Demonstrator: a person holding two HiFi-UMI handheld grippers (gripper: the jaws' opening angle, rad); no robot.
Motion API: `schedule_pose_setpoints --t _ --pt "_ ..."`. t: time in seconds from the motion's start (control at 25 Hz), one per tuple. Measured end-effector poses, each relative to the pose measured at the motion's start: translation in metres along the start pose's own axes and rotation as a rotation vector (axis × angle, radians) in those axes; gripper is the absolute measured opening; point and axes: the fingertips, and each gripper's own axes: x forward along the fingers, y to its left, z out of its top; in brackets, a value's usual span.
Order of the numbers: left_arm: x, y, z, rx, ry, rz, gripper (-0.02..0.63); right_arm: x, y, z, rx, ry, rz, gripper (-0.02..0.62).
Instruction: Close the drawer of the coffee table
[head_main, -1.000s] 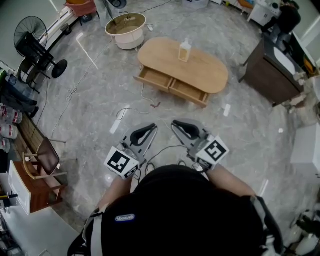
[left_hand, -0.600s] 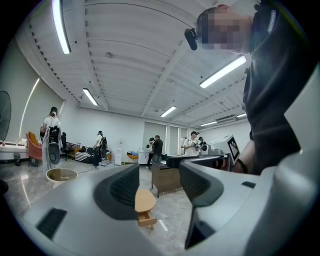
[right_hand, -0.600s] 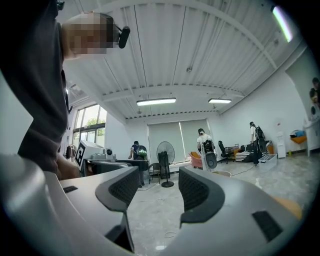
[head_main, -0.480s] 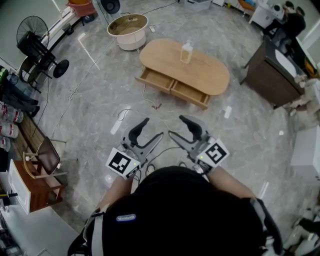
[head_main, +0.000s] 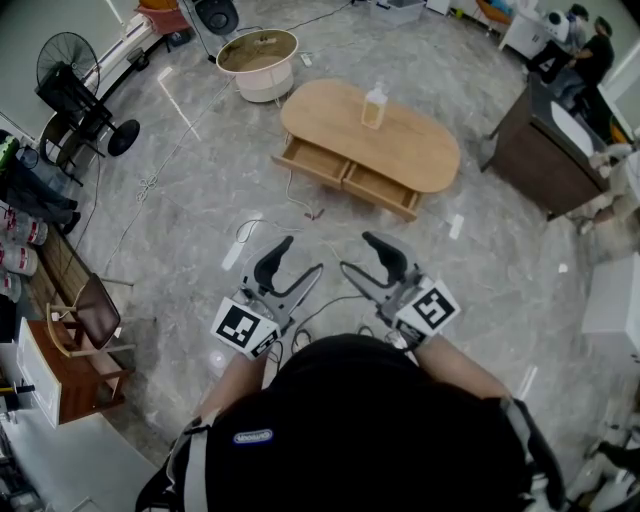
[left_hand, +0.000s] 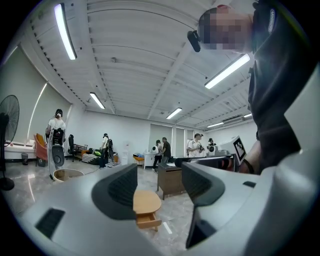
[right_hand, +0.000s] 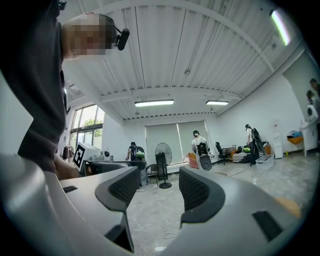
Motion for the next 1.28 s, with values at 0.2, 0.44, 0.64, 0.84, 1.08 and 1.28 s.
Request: schedule_pose_setpoints --t 0.2,0.44,0.64,0.84,1.08,1.28 --pt "-0.003 0.003 -0.001 -0.002 -0.001 0.003 0.258 0.001 -0.001 -0.002 0.003 0.010 -0.019 0.229" --pt "-0.001 0.008 0.000 0.007 -0.004 -0.007 0.258 0.004 -0.002 0.002 -0.007 -0.006 -0.039 0.229" --pt "-0.002 0.015 -0.004 0.010 -0.007 -0.019 0.258 0.010 -0.002 -0.004 -0.023 0.001 -0.058 0.229" --pt "0.003 0.028 -0.003 0.023 -0.023 -0.025 0.258 0.017 -0.009 -0.005 -0.061 -0.013 -0.104 0.229" --pt "0.009 0.051 -0.005 0.040 -0.046 -0.027 0.258 0.032 -0.022 -0.013 -0.121 -0.023 -0.175 0.229" --pt "0.007 0.064 -0.008 0.015 -0.066 -0.016 0.258 0.041 -0.031 -0.014 -0.107 -0.023 -0.259 0.227"
